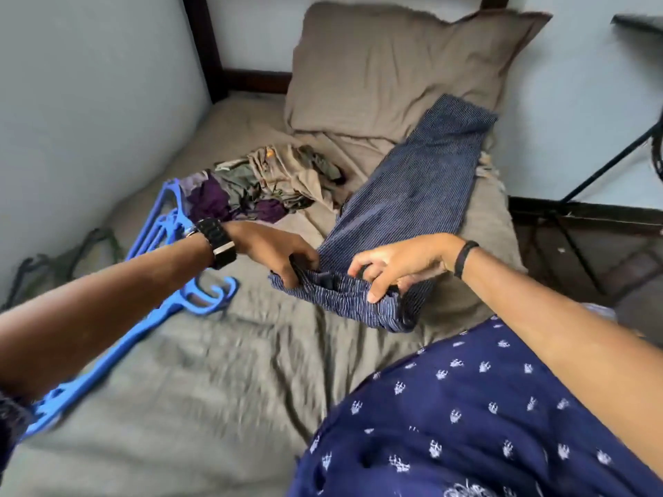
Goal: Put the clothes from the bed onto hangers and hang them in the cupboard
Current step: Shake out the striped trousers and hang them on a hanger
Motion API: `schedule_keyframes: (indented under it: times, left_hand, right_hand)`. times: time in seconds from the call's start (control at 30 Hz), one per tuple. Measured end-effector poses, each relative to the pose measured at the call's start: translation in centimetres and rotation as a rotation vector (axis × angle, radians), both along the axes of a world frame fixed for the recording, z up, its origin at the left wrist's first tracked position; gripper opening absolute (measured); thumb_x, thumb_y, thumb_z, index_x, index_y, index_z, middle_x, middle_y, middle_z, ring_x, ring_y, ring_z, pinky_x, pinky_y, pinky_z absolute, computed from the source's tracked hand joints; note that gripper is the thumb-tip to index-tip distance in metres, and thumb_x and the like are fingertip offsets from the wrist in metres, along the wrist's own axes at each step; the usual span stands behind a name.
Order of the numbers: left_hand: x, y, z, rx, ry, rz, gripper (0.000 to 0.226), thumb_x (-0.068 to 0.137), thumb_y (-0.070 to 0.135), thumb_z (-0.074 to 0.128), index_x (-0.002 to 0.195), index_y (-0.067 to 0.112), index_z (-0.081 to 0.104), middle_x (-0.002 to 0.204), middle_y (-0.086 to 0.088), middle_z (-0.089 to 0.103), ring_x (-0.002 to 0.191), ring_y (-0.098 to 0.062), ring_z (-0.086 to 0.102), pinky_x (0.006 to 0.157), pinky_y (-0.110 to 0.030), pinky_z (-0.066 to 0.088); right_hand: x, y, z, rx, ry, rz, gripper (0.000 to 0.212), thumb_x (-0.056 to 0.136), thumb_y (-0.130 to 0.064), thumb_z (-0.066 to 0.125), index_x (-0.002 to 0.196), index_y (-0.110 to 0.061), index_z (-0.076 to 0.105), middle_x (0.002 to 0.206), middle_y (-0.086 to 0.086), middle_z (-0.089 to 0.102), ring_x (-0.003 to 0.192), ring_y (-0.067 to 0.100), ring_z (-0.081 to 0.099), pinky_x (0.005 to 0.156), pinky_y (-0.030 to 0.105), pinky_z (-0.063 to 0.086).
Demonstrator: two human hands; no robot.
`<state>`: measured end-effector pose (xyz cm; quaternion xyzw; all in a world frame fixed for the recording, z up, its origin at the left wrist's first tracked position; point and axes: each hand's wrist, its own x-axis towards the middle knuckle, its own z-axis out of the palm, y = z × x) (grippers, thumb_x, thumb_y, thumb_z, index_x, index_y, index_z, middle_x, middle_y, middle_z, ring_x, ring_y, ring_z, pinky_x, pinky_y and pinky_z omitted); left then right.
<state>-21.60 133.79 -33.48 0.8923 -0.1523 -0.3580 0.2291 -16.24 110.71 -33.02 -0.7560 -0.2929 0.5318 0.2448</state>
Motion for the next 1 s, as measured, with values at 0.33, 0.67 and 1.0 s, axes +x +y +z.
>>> schedule_keyframes:
  times: [0.33, 0.67, 1.0]
  left_hand:
    - [-1.7, -2.6, -6.1, 0.482, 0.526, -0.229, 0.034, 0.088, 0.026, 0.063, 0.118, 0.009, 0.059, 0.104, -0.017, 0.069, 0.086, -0.019, 0.061, 0.075, -0.027, 0.045]
    - [3.8, -5.8, -3.1, 0.312, 0.272, 0.118, 0.030, 0.101, 0.016, 0.040, 0.126, 0.001, 0.045, 0.111, -0.017, 0.049, 0.089, -0.042, 0.067, 0.058, -0.039, 0.060]
    - [19.1, -10.9, -4.7, 0.221, -0.323, -0.045, 0.029, 0.095, 0.016, 0.041, 0.107, -0.001, 0.061, 0.106, -0.019, 0.064, 0.095, -0.033, 0.061, 0.077, -0.039, 0.048]
  right_hand:
    - [-4.7, 3.3, -9.2, -0.120, 0.213, 0.111, 0.016, 0.092, -0.005, 0.058, 0.106, -0.010, 0.053, 0.092, 0.003, 0.058, 0.083, 0.015, 0.056, 0.073, 0.027, 0.053]
    - [1.0, 1.8, -9.1, 0.154, 0.233, -0.211, 0.012, 0.097, -0.010, 0.051, 0.105, -0.004, 0.057, 0.095, 0.011, 0.065, 0.088, 0.024, 0.067, 0.077, 0.032, 0.057]
    - [13.5, -3.1, -8.5, 0.289, 0.113, -0.797, 0.018, 0.094, 0.004, 0.047, 0.102, -0.012, 0.051, 0.087, 0.008, 0.059, 0.079, 0.022, 0.061, 0.070, 0.030, 0.055]
